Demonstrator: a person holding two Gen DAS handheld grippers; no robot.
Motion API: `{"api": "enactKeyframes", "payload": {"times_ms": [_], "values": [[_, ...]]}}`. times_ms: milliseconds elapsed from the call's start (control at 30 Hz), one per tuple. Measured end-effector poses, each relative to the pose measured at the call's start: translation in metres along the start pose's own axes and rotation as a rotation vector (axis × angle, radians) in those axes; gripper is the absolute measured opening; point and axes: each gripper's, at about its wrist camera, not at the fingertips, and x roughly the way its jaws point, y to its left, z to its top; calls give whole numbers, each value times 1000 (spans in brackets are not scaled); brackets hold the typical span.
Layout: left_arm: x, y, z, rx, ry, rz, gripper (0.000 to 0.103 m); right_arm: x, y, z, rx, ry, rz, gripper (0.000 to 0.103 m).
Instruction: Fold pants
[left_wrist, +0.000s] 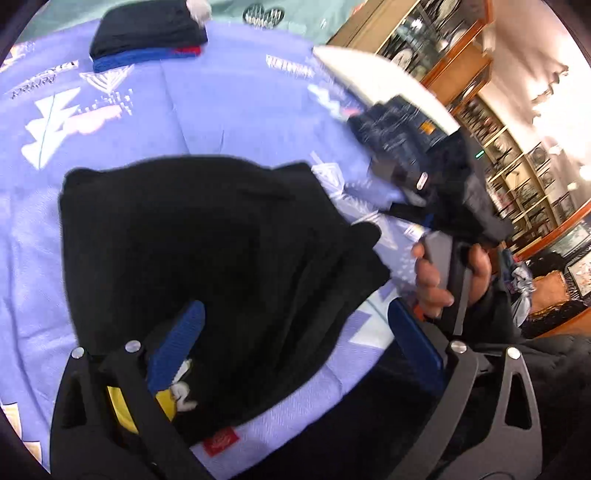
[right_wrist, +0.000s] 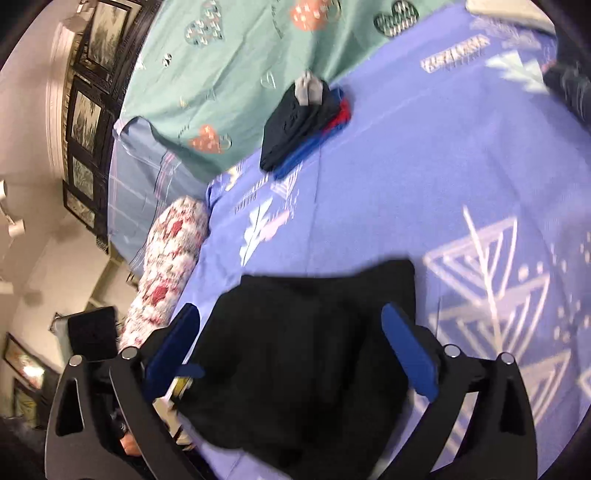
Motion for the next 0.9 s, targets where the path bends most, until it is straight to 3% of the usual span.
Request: {"api": "enactKeyframes", "payload": {"times_ms": [167, 400, 600, 700, 833, 900], "values": [[-38, 25, -17, -52, -102, 2, 101, 9, 18, -8, -56, 137, -73, 100], [-28, 60, -25, -178, -86, -16, 101, 18, 22, -14, -69, 284, -183, 100], [-25, 58, -24, -155, -81, -15, 101, -2, 23, -23, 0, 372, -73, 99], [-22, 57, -21, -154, -80, -17, 101, 9, 16, -24, 53, 398, -51, 99], [-25, 57, -24, -154, -80, -10, 101, 37, 19, -18, 126, 444, 78, 93], [-27, 60, -26, -160, -84, -5, 101, 53, 24, -18, 106, 472, 47, 93]]}}
